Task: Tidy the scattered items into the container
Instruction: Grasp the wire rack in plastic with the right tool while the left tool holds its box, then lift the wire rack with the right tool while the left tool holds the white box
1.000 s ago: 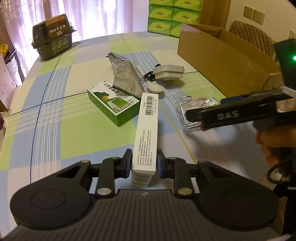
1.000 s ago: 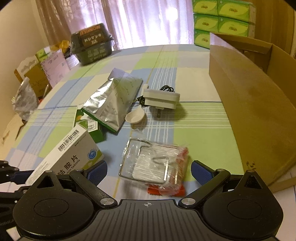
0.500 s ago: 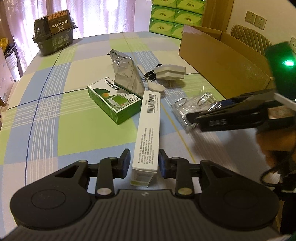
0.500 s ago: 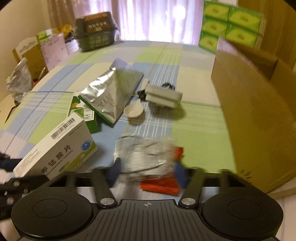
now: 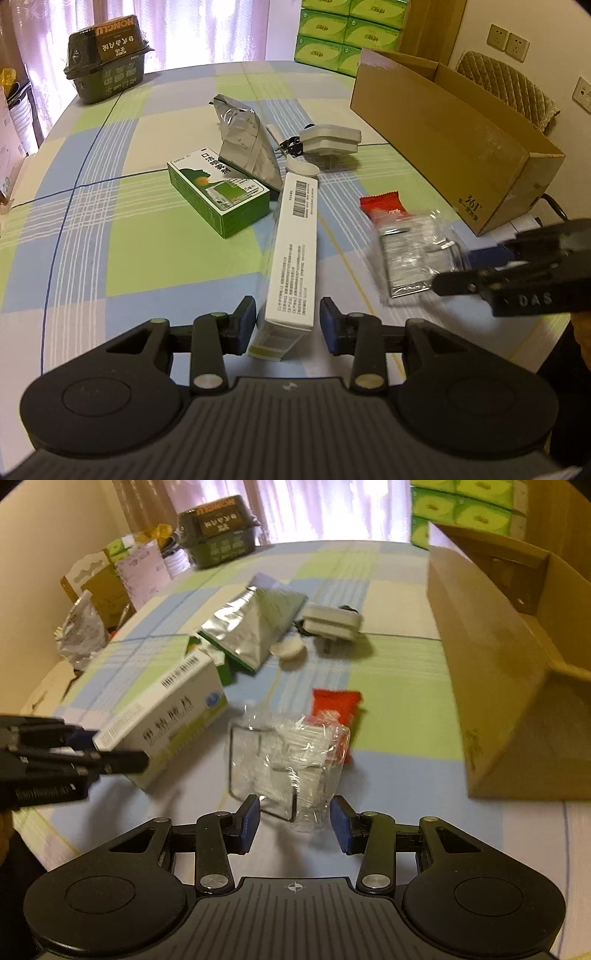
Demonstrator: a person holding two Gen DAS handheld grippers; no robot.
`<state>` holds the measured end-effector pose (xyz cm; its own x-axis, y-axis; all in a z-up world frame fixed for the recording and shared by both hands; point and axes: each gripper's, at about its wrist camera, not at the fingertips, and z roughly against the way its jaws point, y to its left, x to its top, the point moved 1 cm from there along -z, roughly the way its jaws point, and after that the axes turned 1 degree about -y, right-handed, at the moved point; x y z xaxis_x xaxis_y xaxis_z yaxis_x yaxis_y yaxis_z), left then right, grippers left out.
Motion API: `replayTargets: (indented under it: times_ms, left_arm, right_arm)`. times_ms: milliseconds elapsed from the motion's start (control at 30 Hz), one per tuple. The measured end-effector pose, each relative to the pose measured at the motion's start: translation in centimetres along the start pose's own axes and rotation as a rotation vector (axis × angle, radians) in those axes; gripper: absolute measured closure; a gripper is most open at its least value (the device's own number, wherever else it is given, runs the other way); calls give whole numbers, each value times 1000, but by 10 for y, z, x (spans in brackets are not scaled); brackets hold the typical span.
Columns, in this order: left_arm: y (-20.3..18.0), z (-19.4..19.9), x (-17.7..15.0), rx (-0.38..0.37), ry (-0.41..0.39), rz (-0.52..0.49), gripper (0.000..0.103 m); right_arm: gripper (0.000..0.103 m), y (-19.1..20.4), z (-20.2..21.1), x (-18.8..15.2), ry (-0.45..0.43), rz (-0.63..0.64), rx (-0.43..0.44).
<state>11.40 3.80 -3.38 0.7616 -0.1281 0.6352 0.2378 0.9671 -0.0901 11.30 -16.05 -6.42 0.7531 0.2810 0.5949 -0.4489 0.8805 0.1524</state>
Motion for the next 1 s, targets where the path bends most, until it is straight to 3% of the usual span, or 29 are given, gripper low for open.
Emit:
replayTargets:
  times_ms: [33, 67, 100, 133, 300, 533, 567, 600, 633, 733, 767, 800, 900, 1000]
  left_arm:
    - [0, -1, 0, 3, 2, 0, 69]
    - [0, -2, 0, 5, 4, 1, 67]
    - [0, -2, 0, 6, 5, 1, 66]
    - [0, -2, 0, 8, 5, 1, 64]
    - [-1, -2, 3, 8, 4, -4, 60]
    - [-4, -2, 4, 2, 3, -24, 57]
    - [-4, -2, 4, 1, 2, -25, 57]
    - [-4, -2, 4, 1, 1, -25, 57]
    - [-4, -2, 4, 1, 1, -24, 57]
    - [-3, -5, 4, 3, 5, -20, 57]
    - [-3, -6, 4, 5, 8, -20, 57]
    - [-3, -6, 4, 7, 9, -19, 57]
    - [-4, -7, 7, 8, 7, -26, 56]
    - [-6, -7, 12, 9, 6, -43, 54]
  right_arm:
    - [57, -1, 1, -3, -5, 4, -15]
    - [40, -2, 1, -5, -12, 4, -31]
    - [14, -3, 2, -7, -26, 1, -43]
    - [10, -4, 4, -8, -45, 0, -47]
    - [10, 7, 0, -7, -67, 55, -45]
    - [11, 23, -19, -12, -57, 380, -119]
    - [14, 23, -20, -14, -57, 420, -118]
    - [29, 24, -21, -15, -48, 458, -108]
    - [34, 25, -23, -17, -33, 493, -96]
    - [35, 25, -27, -24, -14, 561, -71]
    - [38, 25, -27, -25, -11, 561, -69]
    - [52, 24, -27, -24, -10, 556, -70]
    - [64, 23, -26, -24, -2, 533, -65]
    - [66, 24, -24, -24, 1, 508, -51]
